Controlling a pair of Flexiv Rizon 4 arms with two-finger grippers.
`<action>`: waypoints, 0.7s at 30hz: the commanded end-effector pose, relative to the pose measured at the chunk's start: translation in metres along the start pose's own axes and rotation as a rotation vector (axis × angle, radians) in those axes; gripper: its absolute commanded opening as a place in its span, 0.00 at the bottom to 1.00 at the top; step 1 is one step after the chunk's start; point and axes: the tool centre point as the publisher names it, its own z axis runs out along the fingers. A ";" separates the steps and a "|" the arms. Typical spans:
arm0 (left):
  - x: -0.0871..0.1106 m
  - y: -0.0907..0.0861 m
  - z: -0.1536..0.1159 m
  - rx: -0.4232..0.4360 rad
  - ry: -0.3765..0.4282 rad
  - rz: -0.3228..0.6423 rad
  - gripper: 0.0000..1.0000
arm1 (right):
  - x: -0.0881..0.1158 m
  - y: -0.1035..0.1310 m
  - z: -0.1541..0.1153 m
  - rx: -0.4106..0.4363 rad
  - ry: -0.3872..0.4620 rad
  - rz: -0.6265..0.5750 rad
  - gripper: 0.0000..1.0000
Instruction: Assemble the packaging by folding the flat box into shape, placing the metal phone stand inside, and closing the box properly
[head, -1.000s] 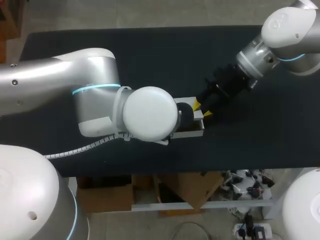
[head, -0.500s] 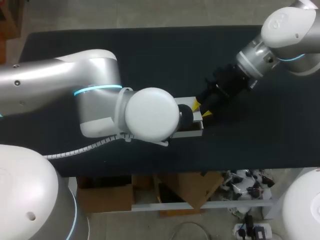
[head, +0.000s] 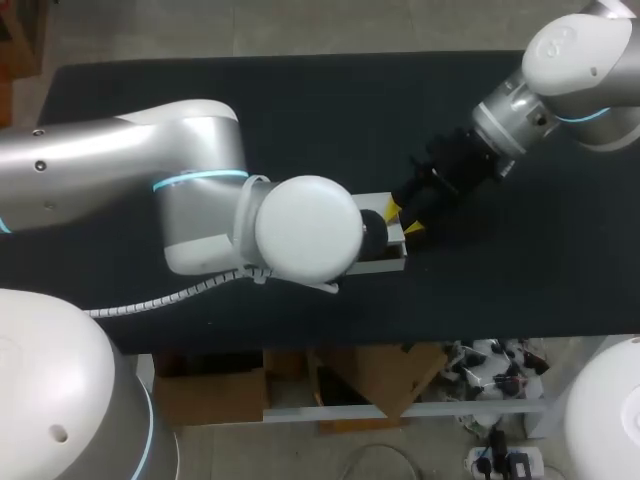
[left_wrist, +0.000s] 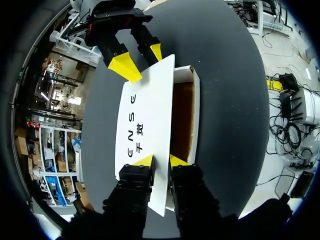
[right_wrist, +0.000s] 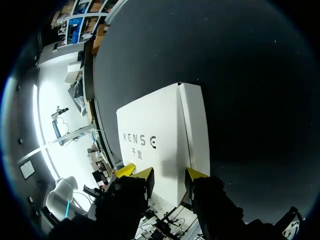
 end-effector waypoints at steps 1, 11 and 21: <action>0.002 -0.002 0.006 -0.008 -0.005 -0.002 0.17 | 0.000 0.000 0.000 0.002 0.001 0.000 0.42; 0.002 -0.001 0.007 -0.011 -0.005 -0.006 0.17 | 0.000 0.002 0.000 0.003 -0.002 -0.001 0.42; 0.003 0.000 0.008 -0.014 -0.005 -0.009 0.18 | -0.002 -0.002 -0.005 -0.011 -0.008 0.004 0.40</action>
